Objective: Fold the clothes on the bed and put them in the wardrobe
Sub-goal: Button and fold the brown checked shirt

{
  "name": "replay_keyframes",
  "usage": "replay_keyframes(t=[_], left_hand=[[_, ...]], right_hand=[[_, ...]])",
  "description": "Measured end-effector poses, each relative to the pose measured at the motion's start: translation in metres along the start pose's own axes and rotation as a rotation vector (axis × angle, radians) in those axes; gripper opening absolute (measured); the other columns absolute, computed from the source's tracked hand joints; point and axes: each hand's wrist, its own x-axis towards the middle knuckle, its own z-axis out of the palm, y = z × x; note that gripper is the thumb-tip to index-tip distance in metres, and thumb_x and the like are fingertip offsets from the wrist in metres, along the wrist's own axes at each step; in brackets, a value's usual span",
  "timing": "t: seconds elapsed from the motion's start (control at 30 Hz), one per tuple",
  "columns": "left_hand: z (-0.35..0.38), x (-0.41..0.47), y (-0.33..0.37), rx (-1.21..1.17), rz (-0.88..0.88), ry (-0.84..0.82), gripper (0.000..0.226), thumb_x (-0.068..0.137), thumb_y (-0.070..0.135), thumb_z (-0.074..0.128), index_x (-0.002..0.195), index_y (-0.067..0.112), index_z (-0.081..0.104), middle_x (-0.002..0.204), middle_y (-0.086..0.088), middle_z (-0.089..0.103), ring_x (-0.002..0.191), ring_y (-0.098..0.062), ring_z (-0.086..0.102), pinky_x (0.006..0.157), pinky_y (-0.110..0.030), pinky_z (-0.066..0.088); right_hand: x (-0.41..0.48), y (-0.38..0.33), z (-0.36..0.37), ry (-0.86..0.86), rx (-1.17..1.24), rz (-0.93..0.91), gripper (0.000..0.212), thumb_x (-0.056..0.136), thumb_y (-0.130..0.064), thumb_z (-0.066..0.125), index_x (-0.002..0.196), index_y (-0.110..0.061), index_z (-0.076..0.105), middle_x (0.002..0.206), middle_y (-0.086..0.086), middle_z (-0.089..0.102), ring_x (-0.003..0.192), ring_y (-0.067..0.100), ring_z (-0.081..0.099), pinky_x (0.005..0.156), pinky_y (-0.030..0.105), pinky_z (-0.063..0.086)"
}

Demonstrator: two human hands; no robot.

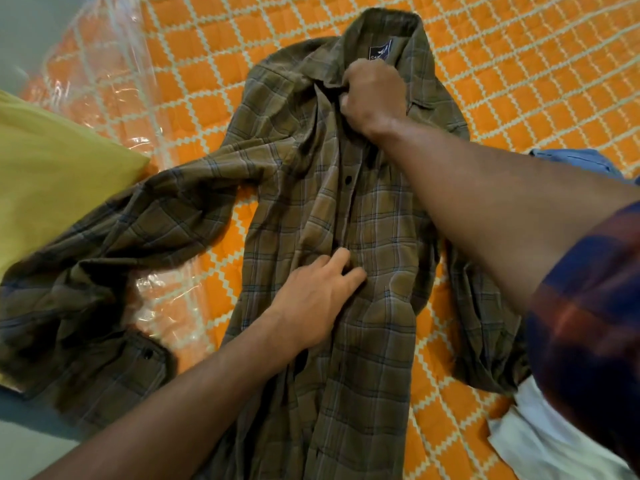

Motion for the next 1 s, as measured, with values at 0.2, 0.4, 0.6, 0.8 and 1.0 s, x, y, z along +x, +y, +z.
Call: replay_keyframes(t=[0.2,0.4,0.6,0.8,1.0], left_hand=[[-0.011,-0.006,0.001,0.108,-0.126,0.09,0.067,0.087,0.014,0.067,0.145,0.021,0.034,0.151,-0.01,0.02,0.127,-0.029,0.03,0.098,-0.038,0.041],[-0.015,-0.004,-0.008,0.042,-0.069,-0.018,0.075,0.086,0.016,0.069,0.148,0.022,0.028,0.155,-0.009,0.007,0.134,-0.03,0.027,0.109,-0.04,0.041],[-0.002,-0.007,-0.016,-0.327,0.031,0.132,0.048,0.089,0.015,0.056,0.137,0.021,0.051,0.141,0.001,0.036,0.117,-0.016,0.047,0.094,-0.036,0.052],[0.019,-0.028,-0.014,-0.678,0.011,0.344,0.022,0.092,0.005,0.057,0.106,0.016,0.068,0.113,0.009,0.057,0.088,-0.012,0.061,0.07,-0.032,0.053],[0.016,-0.037,-0.008,-0.72,-0.211,0.705,0.016,0.09,0.002,0.058,0.095,0.011,0.069,0.093,0.005,0.062,0.083,-0.008,0.061,0.067,-0.018,0.048]], right_hand=[[0.034,-0.014,-0.001,-0.027,1.683,0.723,0.039,0.096,-0.038,0.057,0.103,-0.003,0.071,0.106,0.018,0.072,0.101,0.036,0.067,0.091,0.047,0.056],[0.022,-0.011,0.01,-0.183,0.844,0.726,0.04,0.098,-0.035,0.056,0.126,-0.008,0.064,0.122,0.011,0.068,0.109,0.031,0.065,0.088,0.034,0.056],[0.027,0.007,0.002,-0.232,0.718,0.625,0.018,0.089,-0.024,0.068,0.099,-0.009,0.065,0.102,0.005,0.07,0.078,0.023,0.074,0.056,0.033,0.062],[-0.016,0.032,-0.006,0.066,0.156,0.235,0.046,0.085,-0.008,0.064,0.128,-0.013,0.049,0.086,0.004,0.059,0.081,0.031,0.061,0.061,0.038,0.044],[-0.056,0.016,0.001,0.142,0.233,-0.151,0.022,0.085,-0.01,0.054,0.1,-0.014,0.069,0.097,0.004,0.064,0.09,0.026,0.06,0.068,0.036,0.048]])
